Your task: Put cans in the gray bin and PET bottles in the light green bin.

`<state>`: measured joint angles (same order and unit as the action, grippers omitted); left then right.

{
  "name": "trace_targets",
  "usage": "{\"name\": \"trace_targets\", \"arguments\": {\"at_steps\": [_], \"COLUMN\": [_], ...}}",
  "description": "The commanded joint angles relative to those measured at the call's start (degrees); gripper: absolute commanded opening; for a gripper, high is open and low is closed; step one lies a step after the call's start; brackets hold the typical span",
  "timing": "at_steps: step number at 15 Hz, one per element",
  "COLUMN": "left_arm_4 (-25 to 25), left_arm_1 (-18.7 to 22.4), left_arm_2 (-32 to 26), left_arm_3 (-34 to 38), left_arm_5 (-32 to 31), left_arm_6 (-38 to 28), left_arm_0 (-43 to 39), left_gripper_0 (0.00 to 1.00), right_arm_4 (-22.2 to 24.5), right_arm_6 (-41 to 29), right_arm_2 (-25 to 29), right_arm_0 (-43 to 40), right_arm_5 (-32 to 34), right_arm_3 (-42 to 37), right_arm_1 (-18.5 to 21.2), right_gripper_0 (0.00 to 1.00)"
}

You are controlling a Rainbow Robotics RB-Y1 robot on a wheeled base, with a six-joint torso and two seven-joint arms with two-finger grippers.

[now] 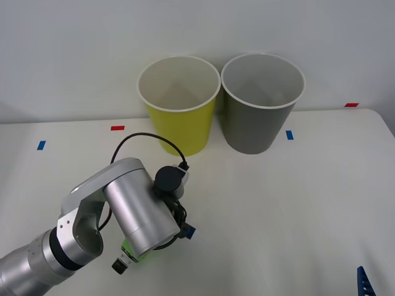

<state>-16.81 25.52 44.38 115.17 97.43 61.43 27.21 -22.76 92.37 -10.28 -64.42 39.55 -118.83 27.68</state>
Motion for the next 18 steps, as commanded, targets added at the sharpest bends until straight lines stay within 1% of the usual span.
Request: {"name": "trace_targets", "arguments": {"at_steps": [1, 8, 11, 13, 14, 15, 16, 18], "left_arm_4": [-0.41, -0.77, -0.85, -0.94, -0.94, -0.94, -0.94, -1.03], "left_arm_1": [-0.30, -1.09, -1.26, -1.18, -1.09, -1.00, -0.91, -0.74], "left_arm_2": [0.00, 0.00, 0.00, 0.00, 0.00, -0.08, -0.08, -0.08], "left_arm_3": [-0.47, -3.73, -6.28, -6.36, -6.36, -6.36, -6.36, -6.28], "left_arm_5": [-0.14, -1.98, -4.88, -5.06, -5.06, -5.06, -5.15, -5.15], "left_arm_6": [0.09, 1.24, 2.11, 2.47, 2.55, 2.55, 2.64, 2.73], "left_arm_0": [-0.06, 0.12, 0.21, 0.12, 0.21, 0.21, 0.12, 0.21], "left_gripper_0": [1.00, 1.00, 1.00, 1.00, 0.91, 0.44, 0.00, 0.00], "right_arm_4": [0.00, 0.00, 0.00, 0.00, 0.00, 0.00, 0.00, 0.00], "right_arm_6": [0.00, 0.00, 0.00, 0.00, 0.00, 0.00, 0.00, 0.00], "right_arm_2": [0.00, 0.00, 0.00, 0.00, 0.00, 0.00, 0.00, 0.00], "right_arm_0": [0.00, 0.00, 0.00, 0.00, 0.00, 0.00, 0.00, 0.00], "right_arm_5": [0.00, 0.00, 0.00, 0.00, 0.00, 0.00, 0.00, 0.00], "right_arm_3": [0.00, 0.00, 0.00, 0.00, 0.00, 0.00, 0.00, 0.00], "right_arm_1": [0.00, 0.00, 0.00, 0.00, 0.00, 0.00, 0.00, 0.00], "right_gripper_0": [1.00, 1.00, 1.00, 1.00, 1.00, 1.00, 1.00, 1.00]}}
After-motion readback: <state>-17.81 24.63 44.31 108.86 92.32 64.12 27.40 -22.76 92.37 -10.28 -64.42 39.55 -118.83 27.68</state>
